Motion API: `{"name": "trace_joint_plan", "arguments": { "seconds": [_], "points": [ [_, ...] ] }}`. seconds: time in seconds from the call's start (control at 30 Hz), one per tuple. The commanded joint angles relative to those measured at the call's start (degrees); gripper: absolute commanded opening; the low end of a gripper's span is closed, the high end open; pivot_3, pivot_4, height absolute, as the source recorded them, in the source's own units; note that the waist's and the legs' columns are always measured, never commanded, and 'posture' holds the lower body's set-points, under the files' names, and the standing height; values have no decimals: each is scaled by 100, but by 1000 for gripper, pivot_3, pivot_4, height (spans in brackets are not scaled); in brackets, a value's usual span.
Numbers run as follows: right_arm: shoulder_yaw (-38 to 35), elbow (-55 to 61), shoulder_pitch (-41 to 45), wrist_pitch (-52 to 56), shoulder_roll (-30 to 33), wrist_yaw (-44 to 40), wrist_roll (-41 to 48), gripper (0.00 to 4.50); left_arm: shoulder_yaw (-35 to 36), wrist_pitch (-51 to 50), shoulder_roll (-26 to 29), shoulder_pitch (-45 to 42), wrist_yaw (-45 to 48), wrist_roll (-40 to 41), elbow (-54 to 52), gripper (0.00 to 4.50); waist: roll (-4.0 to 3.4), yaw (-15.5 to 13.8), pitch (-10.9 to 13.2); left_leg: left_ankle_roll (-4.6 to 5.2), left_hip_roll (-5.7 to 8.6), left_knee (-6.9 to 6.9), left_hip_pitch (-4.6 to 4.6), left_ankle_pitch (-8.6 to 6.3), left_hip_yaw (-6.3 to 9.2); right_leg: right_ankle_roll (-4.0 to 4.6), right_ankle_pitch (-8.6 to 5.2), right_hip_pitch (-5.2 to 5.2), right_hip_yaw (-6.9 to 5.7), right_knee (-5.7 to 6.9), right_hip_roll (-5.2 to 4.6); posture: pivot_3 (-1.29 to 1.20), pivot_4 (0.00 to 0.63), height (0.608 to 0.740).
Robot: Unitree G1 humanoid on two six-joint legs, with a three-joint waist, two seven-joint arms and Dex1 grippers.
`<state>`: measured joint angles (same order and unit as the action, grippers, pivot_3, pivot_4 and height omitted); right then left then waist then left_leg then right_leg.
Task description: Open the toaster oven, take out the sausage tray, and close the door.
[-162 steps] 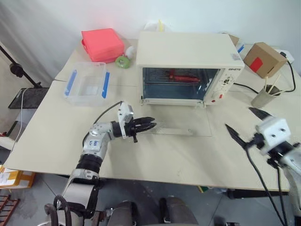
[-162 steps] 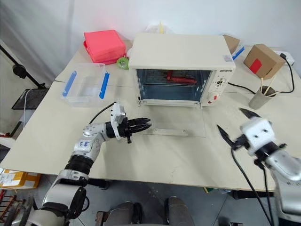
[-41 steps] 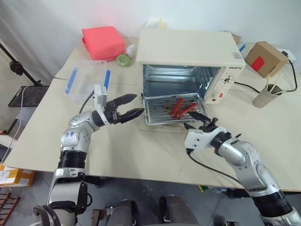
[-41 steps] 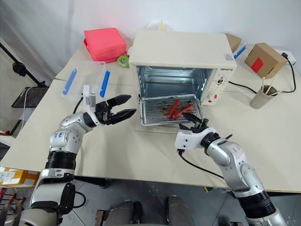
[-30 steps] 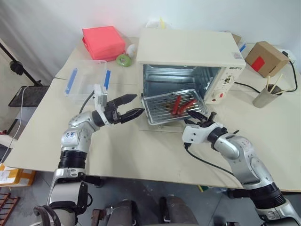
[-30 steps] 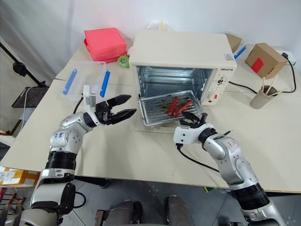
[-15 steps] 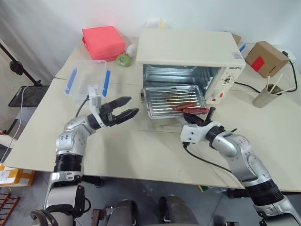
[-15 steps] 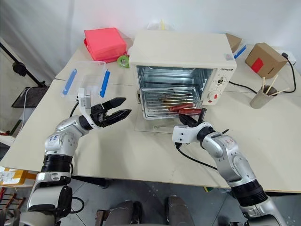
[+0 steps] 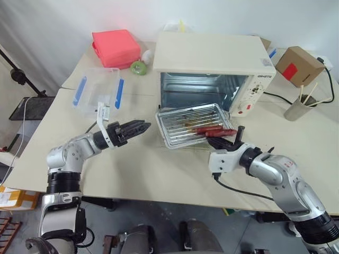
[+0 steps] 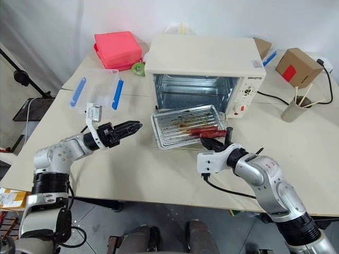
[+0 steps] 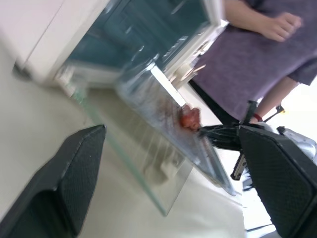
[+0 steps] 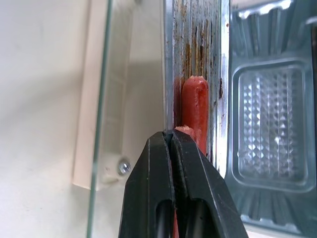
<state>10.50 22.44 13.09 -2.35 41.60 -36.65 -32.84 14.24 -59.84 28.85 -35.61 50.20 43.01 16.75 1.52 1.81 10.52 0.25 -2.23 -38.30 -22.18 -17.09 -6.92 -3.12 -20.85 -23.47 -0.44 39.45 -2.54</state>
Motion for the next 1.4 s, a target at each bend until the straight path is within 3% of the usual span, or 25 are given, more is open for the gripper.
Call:
{"name": "trace_joint_plan", "arguments": {
  "seconds": [0.03,0.27,0.53,0.67,1.07,1.2,1.4],
  "points": [
    [-277,440,142,-18,83,-158,242,25,654,-1916,27,-310,-646,712,250,4500,0,-10,0,0,0,-1,-1,0,1,0,0,0,-1,-1,0,0,150,740],
    [49,379,548,-177,-77,-378,360,25,2314,-3128,-1115,-759,-2155,1204,383,4500,1,-22,0,-1,2,-20,-2,-1,9,0,0,1,-8,0,-4,0,150,740],
    [385,184,910,-239,-191,-691,411,25,2571,-3266,-1536,-568,-3093,1922,42,4500,1,-15,0,-6,1,-31,-1,-3,10,0,0,-1,-8,7,-3,0,150,740],
    [423,123,973,-242,-220,-705,421,0,2669,-3266,-1707,-469,-3547,2291,-36,3703,1,-21,0,-7,1,-32,-1,-4,13,0,0,0,-9,7,-3,0,150,740],
    [388,47,989,-222,-210,-721,338,0,2814,-3266,-2036,-317,-4610,2894,-45,159,2,-20,0,-7,1,-34,-1,-4,13,0,0,1,-9,6,-3,0,150,740],
    [279,148,914,94,-314,-844,602,0,3120,-3266,-2117,-461,-5013,3166,292,69,2,-21,0,-7,1,-34,-1,-4,13,0,0,1,-9,5,-3,0,150,740],
    [199,337,773,107,-218,-1099,1087,1670,3039,-3266,-1678,-502,-5449,3904,1048,0,2,-13,0,-8,1,-34,-1,-4,13,0,0,0,-9,6,-3,0,150,740]
  ]
}}
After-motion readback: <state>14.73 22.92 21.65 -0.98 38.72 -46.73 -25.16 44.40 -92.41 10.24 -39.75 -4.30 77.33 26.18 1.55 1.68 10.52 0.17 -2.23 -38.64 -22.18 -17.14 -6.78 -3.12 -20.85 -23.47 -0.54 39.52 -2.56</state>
